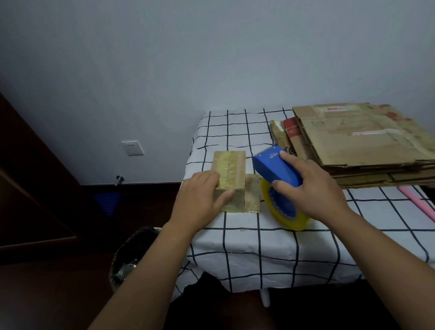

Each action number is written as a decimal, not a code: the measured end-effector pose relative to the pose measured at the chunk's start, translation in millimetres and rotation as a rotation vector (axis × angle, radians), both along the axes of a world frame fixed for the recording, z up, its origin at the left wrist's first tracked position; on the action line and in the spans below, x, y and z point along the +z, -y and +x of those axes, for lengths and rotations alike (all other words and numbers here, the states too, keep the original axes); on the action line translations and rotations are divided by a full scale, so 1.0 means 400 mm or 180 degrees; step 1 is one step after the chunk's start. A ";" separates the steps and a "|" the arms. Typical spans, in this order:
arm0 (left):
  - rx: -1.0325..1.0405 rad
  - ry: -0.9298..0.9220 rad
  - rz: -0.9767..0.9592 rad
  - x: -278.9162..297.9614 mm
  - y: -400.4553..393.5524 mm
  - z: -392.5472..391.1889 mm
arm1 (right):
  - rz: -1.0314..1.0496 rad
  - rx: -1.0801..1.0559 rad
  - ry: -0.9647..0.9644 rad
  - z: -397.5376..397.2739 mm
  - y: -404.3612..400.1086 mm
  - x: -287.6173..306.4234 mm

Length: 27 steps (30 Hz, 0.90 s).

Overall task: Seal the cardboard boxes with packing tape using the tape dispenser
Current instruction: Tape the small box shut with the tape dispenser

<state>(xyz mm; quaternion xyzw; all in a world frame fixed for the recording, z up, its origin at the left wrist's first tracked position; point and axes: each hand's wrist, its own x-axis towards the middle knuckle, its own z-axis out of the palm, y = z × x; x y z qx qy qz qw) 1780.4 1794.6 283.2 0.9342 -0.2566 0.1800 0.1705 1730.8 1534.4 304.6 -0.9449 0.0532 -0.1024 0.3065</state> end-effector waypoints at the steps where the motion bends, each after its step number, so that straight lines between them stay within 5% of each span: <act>1: 0.0048 0.0006 -0.0094 -0.001 0.009 0.000 | -0.0006 0.0007 0.0005 -0.001 -0.001 -0.001; 27: 0.0571 0.0295 0.0062 -0.006 0.091 -0.005 | 0.0069 0.0002 0.0089 -0.013 0.001 -0.006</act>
